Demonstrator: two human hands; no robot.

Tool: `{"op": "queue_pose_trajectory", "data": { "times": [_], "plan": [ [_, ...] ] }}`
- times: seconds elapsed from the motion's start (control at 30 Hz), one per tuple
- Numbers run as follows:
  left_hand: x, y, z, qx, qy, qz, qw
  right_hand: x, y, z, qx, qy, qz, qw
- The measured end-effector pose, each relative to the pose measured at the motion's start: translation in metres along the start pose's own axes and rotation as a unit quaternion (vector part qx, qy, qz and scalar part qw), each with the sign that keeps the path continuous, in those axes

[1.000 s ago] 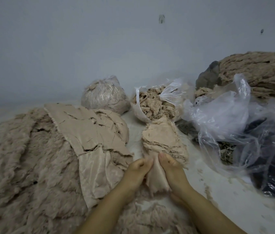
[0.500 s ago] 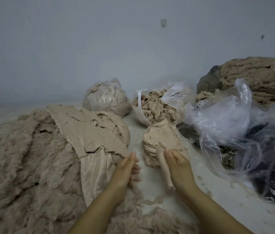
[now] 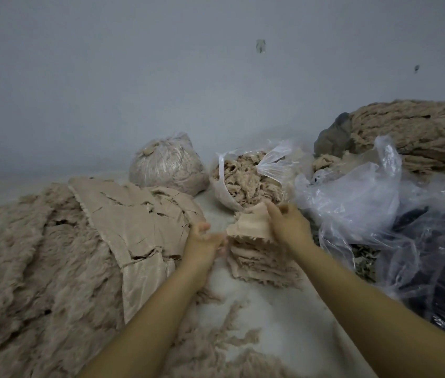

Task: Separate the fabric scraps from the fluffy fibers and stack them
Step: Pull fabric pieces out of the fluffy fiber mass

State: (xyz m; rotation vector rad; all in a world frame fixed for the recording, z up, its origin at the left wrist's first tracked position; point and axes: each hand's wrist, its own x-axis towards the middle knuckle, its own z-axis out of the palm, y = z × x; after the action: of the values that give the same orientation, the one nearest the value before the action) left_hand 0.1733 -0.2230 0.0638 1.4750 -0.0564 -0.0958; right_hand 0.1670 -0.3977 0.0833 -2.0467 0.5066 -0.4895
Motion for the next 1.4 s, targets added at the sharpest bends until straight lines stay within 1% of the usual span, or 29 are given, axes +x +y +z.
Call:
{"op": "queue_pose_trajectory", "data": {
  "times": [0.03, 0.07, 0.1, 0.13, 0.17, 0.2, 0.23, 0.27, 0.3, 0.33, 0.37, 0.43, 0.47, 0.53, 0.6, 0.7, 0.77, 0.83, 0.93, 0.97, 1.03, 1.1, 1.13, 1.17, 1.2, 1.23, 1.27, 1.3, 1.4],
  "plan": [
    [-0.001, -0.008, -0.007, 0.091, -0.012, 0.016, 0.996, -0.002, 0.008, -0.001, -0.050, 0.020, -0.009, 0.999],
    [-0.003, -0.016, -0.017, 0.194, -0.027, 0.048, 0.979, -0.010, 0.017, 0.001, -0.064, 0.041, -0.036, 0.996],
    [-0.005, -0.026, -0.027, 0.303, -0.051, 0.086, 0.948, -0.022, 0.027, 0.005, -0.055, 0.054, -0.075, 0.994],
    [-0.006, -0.034, -0.037, 0.410, -0.083, 0.121, 0.900, -0.036, 0.037, 0.011, -0.037, 0.046, -0.121, 0.991],
    [-0.008, -0.041, -0.045, 0.504, -0.113, 0.148, 0.843, -0.051, 0.046, 0.018, -0.024, 0.009, -0.163, 0.986],
    [-0.010, -0.045, -0.050, 0.577, -0.139, 0.163, 0.788, -0.065, 0.054, 0.025, -0.026, -0.052, -0.204, 0.977],
    [-0.012, -0.048, -0.053, 0.624, -0.156, 0.176, 0.745, -0.079, 0.060, 0.031, -0.052, -0.132, -0.243, 0.960],
    [-0.014, -0.048, -0.054, 0.649, -0.163, 0.190, 0.718, -0.090, 0.064, 0.035, -0.084, -0.217, -0.279, 0.932],
    [-0.016, -0.048, -0.055, 0.654, -0.161, 0.208, 0.710, -0.099, 0.067, 0.038, -0.106, -0.290, -0.303, 0.901],
    [-0.018, -0.046, -0.056, 0.643, -0.155, 0.225, 0.716, -0.104, 0.068, 0.038, -0.107, -0.341, -0.308, 0.882],
    [-0.020, -0.045, -0.057, 0.619, -0.143, 0.239, 0.734, -0.107, 0.067, 0.036, -0.094, -0.364, -0.291, 0.880],
    [-0.025, -0.039, -0.060, 0.550, -0.101, 0.265, 0.785, -0.107, 0.061, 0.029, -0.054, -0.354, -0.229, 0.905],
    [-0.028, -0.034, -0.062, 0.518, -0.073, 0.292, 0.801, -0.105, 0.058, 0.028, -0.054, -0.332, -0.214, 0.917],
    [-0.033, -0.023, -0.064, 0.486, -0.039, 0.349, 0.800, -0.102, 0.052, 0.032, -0.069, -0.282, -0.224, 0.930],
    [-0.036, -0.012, -0.069, 0.482, -0.030, 0.368, 0.795, -0.106, 0.043, 0.042, -0.031, -0.282, -0.202, 0.937],
    [-0.033, -0.004, -0.079, 0.464, -0.018, 0.348, 0.814, -0.113, 0.027, 0.066, 0.096, -0.320, -0.069, 0.940],
    [-0.031, -0.001, -0.086, 0.419, -0.005, 0.312, 0.853, -0.117, 0.013, 0.082, 0.196, -0.339, 0.044, 0.919],
    [-0.031, 0.001, -0.090, 0.350, 0.005, 0.277, 0.895, -0.118, 0.000, 0.094, 0.246, -0.333, 0.122, 0.902],
    [-0.033, 0.006, -0.091, 0.184, -0.024, 0.211, 0.960, -0.120, -0.009, 0.109, 0.244, -0.312, 0.176, 0.901],
    [-0.034, 0.008, -0.091, 0.117, -0.038, 0.190, 0.974, -0.121, -0.009, 0.112, 0.254, -0.303, 0.181, 0.901],
    [-0.035, 0.014, -0.094, -0.002, -0.046, 0.164, 0.985, -0.121, -0.006, 0.117, 0.281, -0.278, 0.187, 0.899],
    [-0.034, 0.018, -0.099, -0.044, -0.028, 0.155, 0.986, -0.121, -0.002, 0.118, 0.299, -0.256, 0.188, 0.900],
    [-0.032, 0.019, -0.102, -0.020, -0.025, 0.153, 0.988, -0.121, 0.000, 0.117, 0.309, -0.251, 0.184, 0.898],
    [-0.029, 0.017, -0.106, 0.042, -0.032, 0.152, 0.987, -0.120, 0.002, 0.114, 0.324, -0.250, 0.176, 0.895],
    [-0.027, 0.014, -0.109, 0.139, -0.056, 0.153, 0.977, -0.120, 0.005, 0.111, 0.336, -0.253, 0.161, 0.893],
    [-0.026, 0.010, -0.111, 0.248, -0.091, 0.152, 0.952, -0.120, 0.007, 0.106, 0.343, -0.259, 0.141, 0.892],
    [-0.025, 0.004, -0.112, 0.343, -0.125, 0.152, 0.918, -0.120, 0.010, 0.100, 0.345, -0.272, 0.118, 0.891],
    [-0.024, -0.001, -0.113, 0.413, -0.149, 0.158, 0.884, -0.121, 0.012, 0.095, 0.345, -0.291, 0.097, 0.887],
    [-0.022, -0.011, -0.112, 0.524, -0.177, 0.202, 0.809, -0.121, 0.016, 0.077, 0.306, -0.349, 0.069, 0.883]
  ]
}}
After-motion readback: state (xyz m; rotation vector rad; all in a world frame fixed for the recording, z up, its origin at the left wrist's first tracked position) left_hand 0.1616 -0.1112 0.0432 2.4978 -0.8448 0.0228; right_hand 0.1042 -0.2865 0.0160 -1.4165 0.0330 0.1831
